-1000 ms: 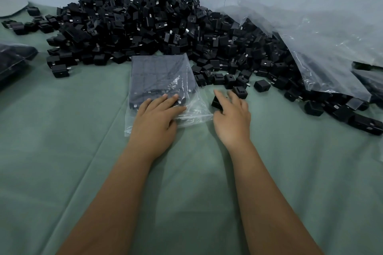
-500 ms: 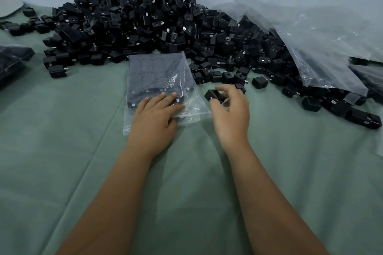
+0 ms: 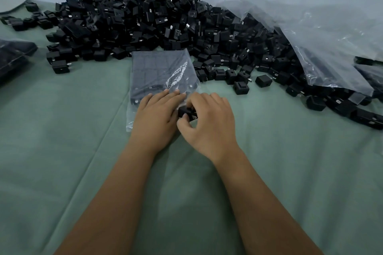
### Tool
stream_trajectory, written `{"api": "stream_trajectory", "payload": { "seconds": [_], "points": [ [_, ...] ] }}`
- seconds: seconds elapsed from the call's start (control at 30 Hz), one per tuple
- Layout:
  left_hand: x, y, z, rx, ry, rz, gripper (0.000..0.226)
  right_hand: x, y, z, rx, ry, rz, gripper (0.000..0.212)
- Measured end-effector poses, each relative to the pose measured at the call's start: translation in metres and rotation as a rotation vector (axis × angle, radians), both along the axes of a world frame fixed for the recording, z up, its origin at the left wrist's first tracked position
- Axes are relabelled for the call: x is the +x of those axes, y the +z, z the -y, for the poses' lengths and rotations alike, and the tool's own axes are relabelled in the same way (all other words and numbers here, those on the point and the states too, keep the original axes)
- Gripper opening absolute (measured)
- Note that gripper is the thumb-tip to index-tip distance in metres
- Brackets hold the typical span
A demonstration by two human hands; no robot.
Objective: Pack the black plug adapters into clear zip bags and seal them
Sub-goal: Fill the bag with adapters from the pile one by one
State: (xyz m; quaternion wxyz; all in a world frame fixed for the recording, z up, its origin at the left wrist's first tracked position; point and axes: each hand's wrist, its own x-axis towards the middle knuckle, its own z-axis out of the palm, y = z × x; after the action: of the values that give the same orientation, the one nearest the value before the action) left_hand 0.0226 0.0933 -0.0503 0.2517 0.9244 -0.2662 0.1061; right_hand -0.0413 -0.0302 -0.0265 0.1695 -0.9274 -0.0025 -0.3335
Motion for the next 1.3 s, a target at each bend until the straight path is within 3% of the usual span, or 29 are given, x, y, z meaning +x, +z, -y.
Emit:
{"api": "stream_trajectory", "payload": {
  "seconds": [0.23, 0.47, 0.67, 1.0, 1.3],
  "points": [
    [0.002, 0.0, 0.0, -0.035, -0.003, -0.02, 0.044, 0.0, 0.0, 0.007, -0.039, 0.111, -0.045, 0.019],
    [0.003, -0.001, 0.0, -0.029, 0.002, -0.008, 0.041, 0.009, -0.011, 0.004, -0.154, -0.059, -0.054, 0.022],
    [0.002, -0.001, -0.001, 0.018, -0.016, 0.038, 0.053, 0.012, -0.012, 0.009, -0.215, -0.242, -0.061, 0.037],
    [0.002, -0.001, 0.0, 0.016, -0.015, 0.039, 0.049, 0.026, -0.023, 0.023, -0.023, -0.3, -0.206, 0.048],
    [0.002, -0.001, -0.001, 0.024, -0.01, 0.038, 0.047, 0.019, -0.021, 0.022, 0.074, -0.217, -0.237, 0.039]
  ]
}}
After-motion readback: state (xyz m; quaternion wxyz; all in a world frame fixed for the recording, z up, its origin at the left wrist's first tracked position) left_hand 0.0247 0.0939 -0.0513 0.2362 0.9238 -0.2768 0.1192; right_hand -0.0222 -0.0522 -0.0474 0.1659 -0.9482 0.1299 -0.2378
